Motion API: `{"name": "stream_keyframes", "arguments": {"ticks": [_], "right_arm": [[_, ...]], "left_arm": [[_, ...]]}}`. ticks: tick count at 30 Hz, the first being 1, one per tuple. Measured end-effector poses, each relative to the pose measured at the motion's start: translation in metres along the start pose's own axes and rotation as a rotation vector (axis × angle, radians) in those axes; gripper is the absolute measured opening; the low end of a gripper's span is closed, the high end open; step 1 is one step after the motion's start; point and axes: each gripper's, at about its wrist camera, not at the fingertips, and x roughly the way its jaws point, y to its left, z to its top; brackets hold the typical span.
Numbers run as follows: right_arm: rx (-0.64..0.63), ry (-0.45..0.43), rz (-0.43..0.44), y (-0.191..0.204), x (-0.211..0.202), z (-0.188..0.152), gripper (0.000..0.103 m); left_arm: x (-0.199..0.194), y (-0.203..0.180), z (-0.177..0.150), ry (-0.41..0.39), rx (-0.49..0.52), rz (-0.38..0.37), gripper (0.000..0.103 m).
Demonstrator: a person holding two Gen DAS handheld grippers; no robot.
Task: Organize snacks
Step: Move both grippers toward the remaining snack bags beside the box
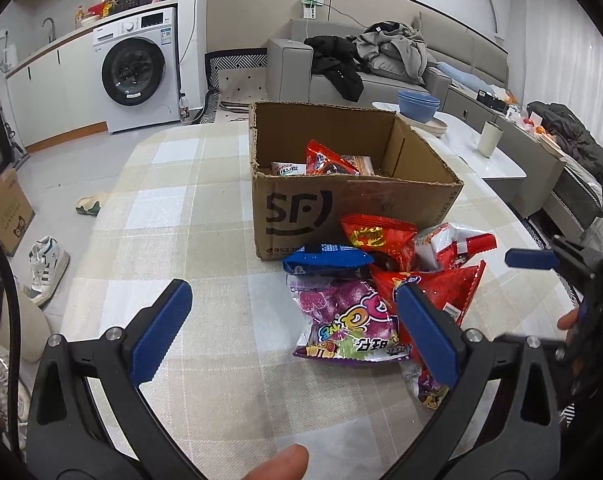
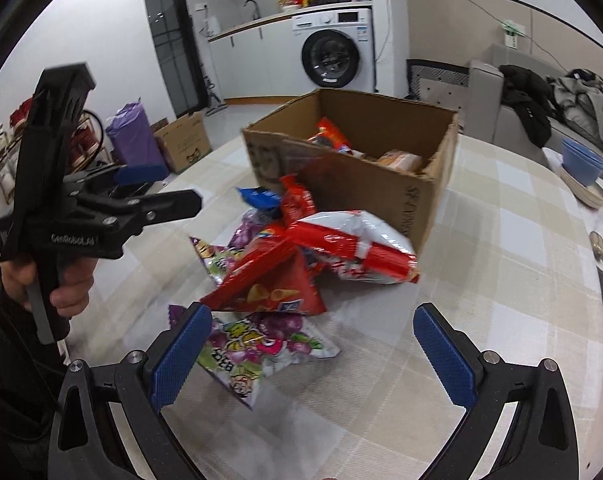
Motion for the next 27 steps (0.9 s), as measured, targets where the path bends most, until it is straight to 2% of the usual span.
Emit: {"name": "stream_keyframes", "arguments": {"ticks": [7, 13, 17, 21, 27], "right_arm": [[-0.092, 0.057, 0.077, 0.025, 0.015, -0.008, 0.103], [-0.152, 0.117, 0.06, 0.036, 0.031, -0.017, 0.103], [-0.129, 0.159, 0.015, 0.03, 0.049, -0.019, 0.103], [-0.084, 0.16, -0.031, 0.018, 0.056, -0.019, 0.103], [-0.028, 0.144, -0.027, 0.002, 0.057, -0.016, 0.103]], "left_arm": [[-0.001, 0.0, 0.002, 0.002, 0.009, 0.008, 0.102], [0.002, 0.0, 0.002, 0.012, 0.006, 0.009, 0.102], [0.005, 0.0, 0.001, 0.02, 0.008, 0.008, 0.102], [0.008, 0.0, -0.001, 0.03, 0.015, 0.006, 0.102], [0.014, -0.005, -0.004, 0.049, 0.032, 0.003, 0.102]]}}
